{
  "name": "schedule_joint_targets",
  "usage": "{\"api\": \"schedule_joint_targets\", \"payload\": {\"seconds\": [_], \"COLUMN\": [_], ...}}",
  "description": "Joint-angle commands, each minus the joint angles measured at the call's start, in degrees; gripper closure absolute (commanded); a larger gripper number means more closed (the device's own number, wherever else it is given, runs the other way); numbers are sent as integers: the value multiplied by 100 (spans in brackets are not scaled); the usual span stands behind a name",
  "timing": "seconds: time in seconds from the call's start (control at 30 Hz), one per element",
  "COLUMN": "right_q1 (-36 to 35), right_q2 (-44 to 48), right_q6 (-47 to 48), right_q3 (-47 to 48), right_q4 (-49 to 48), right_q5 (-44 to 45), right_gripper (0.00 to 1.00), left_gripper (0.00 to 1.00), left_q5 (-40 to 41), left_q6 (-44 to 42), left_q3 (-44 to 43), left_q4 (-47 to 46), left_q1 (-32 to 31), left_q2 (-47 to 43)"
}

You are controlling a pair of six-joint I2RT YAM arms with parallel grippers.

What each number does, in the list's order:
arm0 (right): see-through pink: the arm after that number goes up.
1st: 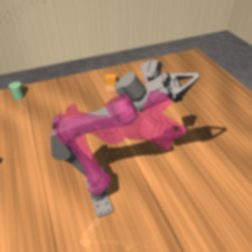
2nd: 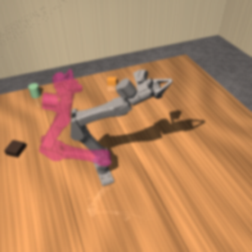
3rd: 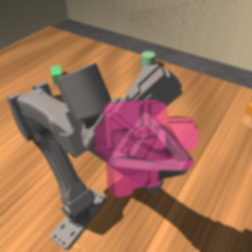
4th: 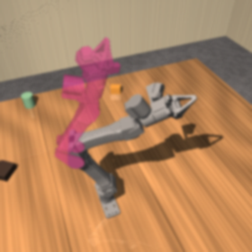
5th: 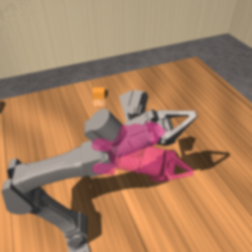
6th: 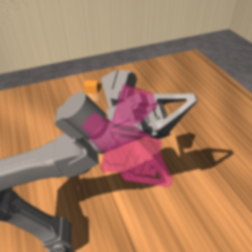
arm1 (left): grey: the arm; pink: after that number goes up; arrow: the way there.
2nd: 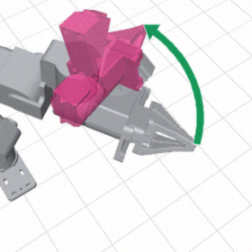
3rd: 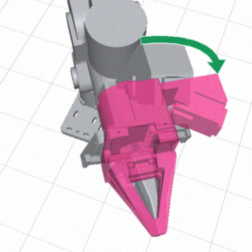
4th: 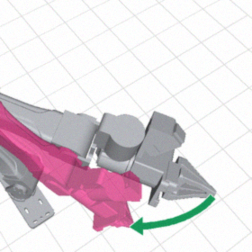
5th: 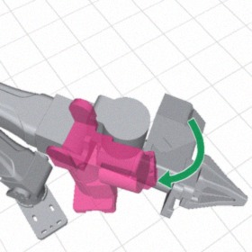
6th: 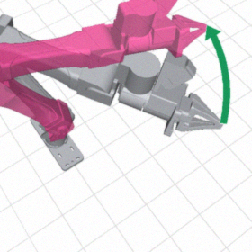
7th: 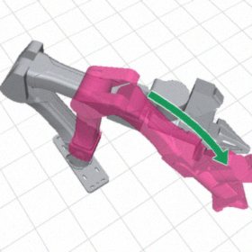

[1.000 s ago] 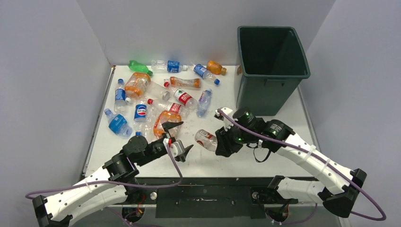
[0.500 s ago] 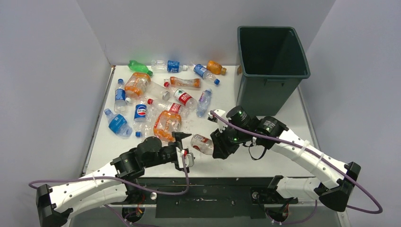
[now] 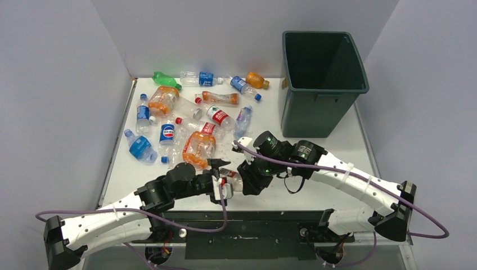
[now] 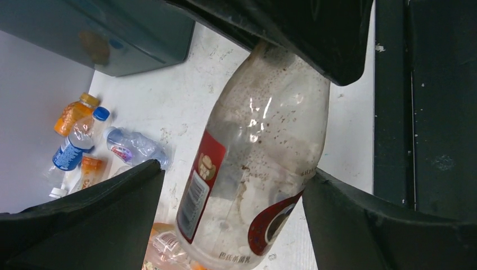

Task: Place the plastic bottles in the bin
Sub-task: Place the plastic bottle in the trash bin.

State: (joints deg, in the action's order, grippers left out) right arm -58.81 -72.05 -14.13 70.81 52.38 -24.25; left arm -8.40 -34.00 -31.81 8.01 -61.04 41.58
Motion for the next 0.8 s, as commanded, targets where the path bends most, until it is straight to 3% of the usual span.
{"api": "schedule_joint_targets", "payload": {"seconds": [0.0, 0.2, 0.23, 0.3, 0.37, 0.53, 0.57, 0.67, 0.77], "right_q1": [-87, -87, -85, -86, -83, -85, -79, -87, -87], "right_q2": [-40, -49, -52, -10, 127, 1034, 1337, 2385, 3017], "right_q6": [-70, -134, -154, -187, -278, -604, -687, -989, -1068], "right_q3": [403, 502, 527, 585, 604, 233, -30, -1038, -1715], "right_q4": [-316, -328, -339, -399, -586, -1687, -2105, -3809, -4927], "right_q5": [121, 273, 318, 395, 633, 1555, 1742, 2172, 2631], "right_gripper": [95, 95, 87, 47, 25, 2, 0, 10, 10], "left_gripper": [15, 45, 49, 54, 59, 67, 68, 73, 82], "left_q5": [237, 214, 223, 237, 264, 249, 211, 27, -2], "left_q6": [39, 166, 193, 255, 376, 824, 962, 1602, 2784], "left_q3": [-197, -285, -290, -306, -331, -402, -416, -442, -450], "left_q4": [-289, -262, -278, -302, -342, -498, -551, -1016, -1668], "left_q1": [-122, -137, -137, -135, -136, -121, -119, -75, 105], "left_q2": [49, 69, 74, 78, 65, 30, 34, 48, 100]}}
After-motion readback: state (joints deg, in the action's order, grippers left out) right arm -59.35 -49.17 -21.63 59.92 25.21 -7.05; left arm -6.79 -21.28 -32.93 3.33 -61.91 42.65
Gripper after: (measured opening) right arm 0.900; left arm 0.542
